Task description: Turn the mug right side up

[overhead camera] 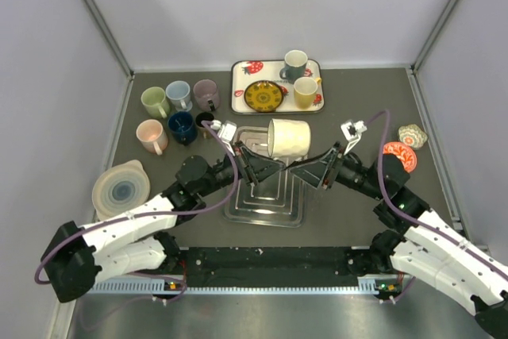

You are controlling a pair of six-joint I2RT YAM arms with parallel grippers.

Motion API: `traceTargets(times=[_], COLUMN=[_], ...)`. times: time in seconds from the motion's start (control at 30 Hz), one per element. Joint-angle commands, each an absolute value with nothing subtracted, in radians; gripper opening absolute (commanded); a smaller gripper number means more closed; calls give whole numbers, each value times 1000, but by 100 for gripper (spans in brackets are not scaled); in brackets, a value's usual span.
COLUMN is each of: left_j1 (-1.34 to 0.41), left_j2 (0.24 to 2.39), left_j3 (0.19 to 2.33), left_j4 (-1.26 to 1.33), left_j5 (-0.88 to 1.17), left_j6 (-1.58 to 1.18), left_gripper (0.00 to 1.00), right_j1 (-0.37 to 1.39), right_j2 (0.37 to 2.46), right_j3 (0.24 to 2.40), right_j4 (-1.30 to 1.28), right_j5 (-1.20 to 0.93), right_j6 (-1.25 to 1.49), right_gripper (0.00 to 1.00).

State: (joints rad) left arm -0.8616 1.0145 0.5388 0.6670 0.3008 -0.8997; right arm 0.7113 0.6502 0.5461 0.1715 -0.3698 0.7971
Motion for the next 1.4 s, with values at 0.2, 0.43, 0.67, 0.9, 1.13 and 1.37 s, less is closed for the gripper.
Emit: traceTargets(times=[0.2, 0.43, 0.67, 0.9, 1.13, 1.37], left_j1=[-854, -853, -824, -687, -575, -526], left_j2=[726, 618, 716, 864, 969, 1121], left_j3=[687, 759, 784, 759, 750, 764], left_j4=[214, -276, -566, -578, -522, -512], left_j5=[-51, -444, -690, -545, -454, -371], left_j6=[-468, -281, -314, -391, -358, -351], left_gripper=[0, 0, 0, 0, 0, 0], right_j1=[718, 718, 718, 718, 718, 718], right_j2=[621, 587, 610, 624, 614, 618], right_j3=[703, 680, 676, 686, 675, 669], right_j4=[-130, -219, -241, -258, -301, -311], right_j5=[-307, -246, -218, -216, -186, -175], right_j6=[644, 608, 589, 566, 542, 538], right_gripper=[51, 51, 51, 51, 51, 51])
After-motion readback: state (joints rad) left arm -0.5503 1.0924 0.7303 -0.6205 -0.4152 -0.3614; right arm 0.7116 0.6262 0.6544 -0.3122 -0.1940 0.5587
